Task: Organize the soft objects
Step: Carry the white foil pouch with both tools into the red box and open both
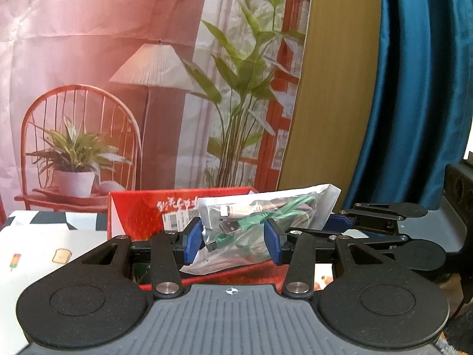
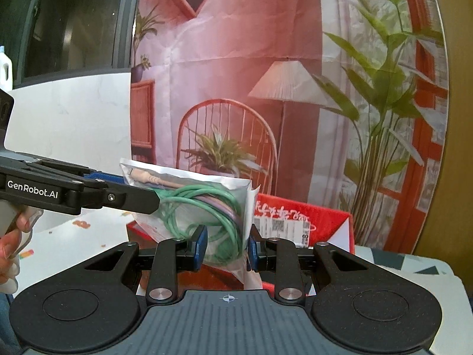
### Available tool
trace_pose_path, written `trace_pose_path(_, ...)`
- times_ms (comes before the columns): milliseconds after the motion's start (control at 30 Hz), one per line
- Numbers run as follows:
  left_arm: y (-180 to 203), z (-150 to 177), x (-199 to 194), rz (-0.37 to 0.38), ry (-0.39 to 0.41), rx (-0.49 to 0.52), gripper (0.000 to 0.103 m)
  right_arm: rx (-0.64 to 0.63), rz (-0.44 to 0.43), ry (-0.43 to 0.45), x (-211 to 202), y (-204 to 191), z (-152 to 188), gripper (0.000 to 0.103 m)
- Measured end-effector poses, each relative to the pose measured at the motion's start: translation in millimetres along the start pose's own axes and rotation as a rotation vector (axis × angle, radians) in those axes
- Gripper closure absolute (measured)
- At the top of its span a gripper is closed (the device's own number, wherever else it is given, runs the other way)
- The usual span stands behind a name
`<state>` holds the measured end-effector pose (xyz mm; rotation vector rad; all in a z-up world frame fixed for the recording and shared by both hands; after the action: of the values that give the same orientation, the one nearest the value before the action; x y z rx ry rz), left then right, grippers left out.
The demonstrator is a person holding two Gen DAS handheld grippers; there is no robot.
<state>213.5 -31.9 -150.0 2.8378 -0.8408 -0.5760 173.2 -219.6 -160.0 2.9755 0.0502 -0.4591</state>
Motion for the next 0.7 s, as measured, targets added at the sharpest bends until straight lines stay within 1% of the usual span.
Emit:
trace_pose_path(100,-2.2,-9.3,7.8,0.001,0.002,-0.007,0.055,-0.006,0.000,0.004,2.9,5.8,-8.9,0.077)
trace_pose_path(167,-7.3,-15.1,15.4,0.000,-0.006,-0.030,0.055,0.009,-0.007,0.005,7.2,13.0,-16.0,0.077)
trace_pose_path(300,-22.5,-23.2,36.3,0.008,-0.047,-0.104,0.055,0.021,-0.024,-0.013,21.4,24.9,-29.4,0.077)
trace_pose_path(367,-29.9,-24.3,48.5,0.010,-0.079,-0.144,0.055,0.022,-0.026,-0.038,32.5,31.9,-33.2,0.077)
trace_pose_path(500,-41.5,-20.6,73.7,0.001,-0.154,-0.200,0.055,0.074,-0.046,-0.120,57.5,44.6,-29.6,0.077)
trace_pose_path(633,-53.3,-8.2,96.3,-0.018,-0.229,-0.277,0.055,0.182,-0.068,-0.226,83.7,57.2,-14.4,0.076)
trace_pose_path(700,-57.4,-1.8,105.9,-0.029,-0.256,-0.290,0.055,0.239,-0.079,-0.276,95.6,62.7,-4.0,0.076)
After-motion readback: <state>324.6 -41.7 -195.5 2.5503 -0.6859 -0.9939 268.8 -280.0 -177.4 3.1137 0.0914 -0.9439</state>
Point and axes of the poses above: each gripper's, at about its wrist camera, not at the fingertips, and x roughly the way its jaws point, y to its right, z to its underside, the point moved 3 cm from there along x, roughly the way its jaws point, and after that the axes turned 6 degrees about -x, right-handed, at the moved point
